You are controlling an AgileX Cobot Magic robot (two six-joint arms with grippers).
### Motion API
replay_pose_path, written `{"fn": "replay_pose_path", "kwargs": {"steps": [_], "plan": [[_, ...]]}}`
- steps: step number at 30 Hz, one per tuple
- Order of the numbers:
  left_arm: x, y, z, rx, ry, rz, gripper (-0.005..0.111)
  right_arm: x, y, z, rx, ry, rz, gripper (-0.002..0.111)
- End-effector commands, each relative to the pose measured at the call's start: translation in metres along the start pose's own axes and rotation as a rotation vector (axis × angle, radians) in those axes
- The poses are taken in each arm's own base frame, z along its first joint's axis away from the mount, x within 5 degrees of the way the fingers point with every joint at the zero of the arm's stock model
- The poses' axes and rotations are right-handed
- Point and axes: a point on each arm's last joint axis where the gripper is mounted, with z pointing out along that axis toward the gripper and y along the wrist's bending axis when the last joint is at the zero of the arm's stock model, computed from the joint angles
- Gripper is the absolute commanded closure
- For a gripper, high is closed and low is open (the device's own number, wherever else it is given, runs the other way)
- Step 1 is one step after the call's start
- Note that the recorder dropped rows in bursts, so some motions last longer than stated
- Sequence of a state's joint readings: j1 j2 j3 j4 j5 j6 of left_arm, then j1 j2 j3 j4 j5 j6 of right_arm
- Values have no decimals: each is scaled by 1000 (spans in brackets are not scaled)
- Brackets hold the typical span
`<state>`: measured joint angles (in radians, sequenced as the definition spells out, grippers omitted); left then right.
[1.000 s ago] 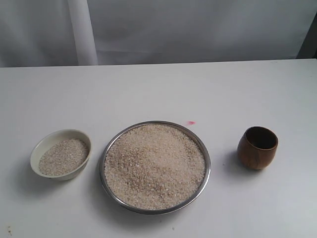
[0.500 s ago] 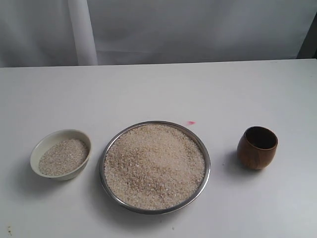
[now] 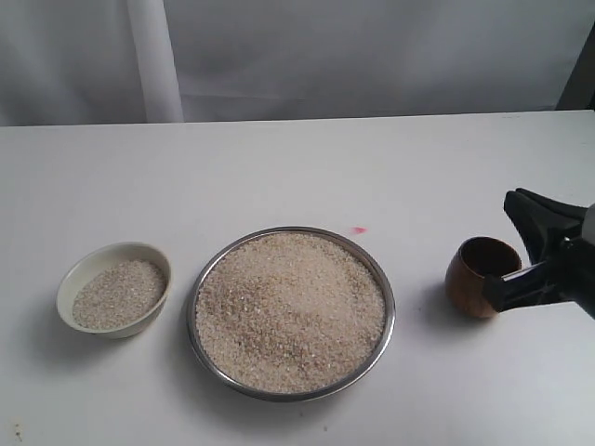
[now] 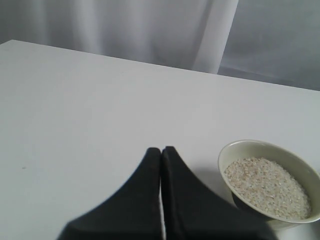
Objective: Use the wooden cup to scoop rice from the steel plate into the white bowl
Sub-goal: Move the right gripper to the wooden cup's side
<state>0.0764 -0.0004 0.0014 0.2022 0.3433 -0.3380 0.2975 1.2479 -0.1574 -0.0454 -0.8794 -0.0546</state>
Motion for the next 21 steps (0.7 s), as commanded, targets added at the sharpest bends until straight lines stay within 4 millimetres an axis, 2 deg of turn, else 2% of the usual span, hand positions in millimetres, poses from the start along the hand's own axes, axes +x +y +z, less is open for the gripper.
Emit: {"fn": "replay_pose_path", "kwargs": {"steps": [1, 6, 21], "plan": [[-1, -1, 0, 10, -5, -5, 107, 14, -1, 4, 12, 64, -12, 108], [-1, -1, 0, 10, -5, -5, 107, 39, 1, -8, 4, 174, -7, 108], [-1, -1, 0, 10, -5, -5, 107, 68, 3, -18, -19, 484, 0, 108]]}}
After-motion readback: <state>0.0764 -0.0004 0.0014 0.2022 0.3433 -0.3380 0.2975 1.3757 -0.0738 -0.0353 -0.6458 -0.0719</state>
